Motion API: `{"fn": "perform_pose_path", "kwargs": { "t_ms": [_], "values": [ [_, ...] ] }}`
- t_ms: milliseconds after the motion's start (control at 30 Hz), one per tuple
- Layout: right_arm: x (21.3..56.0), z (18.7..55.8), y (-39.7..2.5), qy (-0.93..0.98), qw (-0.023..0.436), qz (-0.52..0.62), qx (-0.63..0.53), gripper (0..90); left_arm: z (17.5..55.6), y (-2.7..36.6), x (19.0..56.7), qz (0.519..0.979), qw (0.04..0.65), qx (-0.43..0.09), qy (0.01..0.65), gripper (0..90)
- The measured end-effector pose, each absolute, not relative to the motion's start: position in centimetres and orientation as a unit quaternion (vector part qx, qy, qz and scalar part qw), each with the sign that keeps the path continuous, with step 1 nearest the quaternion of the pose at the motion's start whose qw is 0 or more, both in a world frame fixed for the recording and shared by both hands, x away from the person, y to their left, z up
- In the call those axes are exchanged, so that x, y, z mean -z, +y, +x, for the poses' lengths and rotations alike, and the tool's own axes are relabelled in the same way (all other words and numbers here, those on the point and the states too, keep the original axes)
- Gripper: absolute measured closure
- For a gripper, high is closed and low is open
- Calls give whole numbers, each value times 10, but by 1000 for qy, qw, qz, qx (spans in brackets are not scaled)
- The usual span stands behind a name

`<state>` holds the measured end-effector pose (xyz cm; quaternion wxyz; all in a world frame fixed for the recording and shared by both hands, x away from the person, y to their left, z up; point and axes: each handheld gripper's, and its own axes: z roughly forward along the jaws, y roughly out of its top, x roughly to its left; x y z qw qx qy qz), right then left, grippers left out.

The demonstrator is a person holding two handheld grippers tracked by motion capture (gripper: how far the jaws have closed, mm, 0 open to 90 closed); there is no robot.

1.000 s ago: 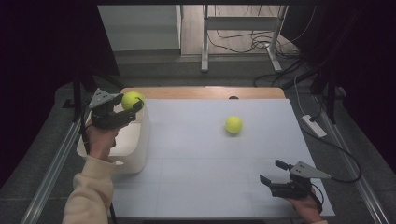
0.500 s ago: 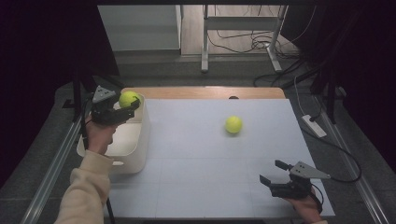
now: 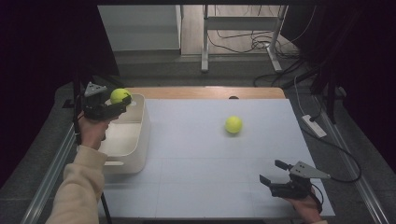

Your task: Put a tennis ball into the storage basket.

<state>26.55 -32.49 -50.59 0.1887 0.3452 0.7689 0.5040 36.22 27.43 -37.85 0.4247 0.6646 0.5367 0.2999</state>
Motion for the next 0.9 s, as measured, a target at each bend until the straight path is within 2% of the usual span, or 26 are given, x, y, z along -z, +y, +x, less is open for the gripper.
{"fn": "perform_pose_path", "kwargs": {
  "t_ms": [900],
  "values": [
    [506, 266, -326, 767, 187, 348, -505, 106, 393, 292, 387, 667, 371, -283, 581, 276]
  ]
}}
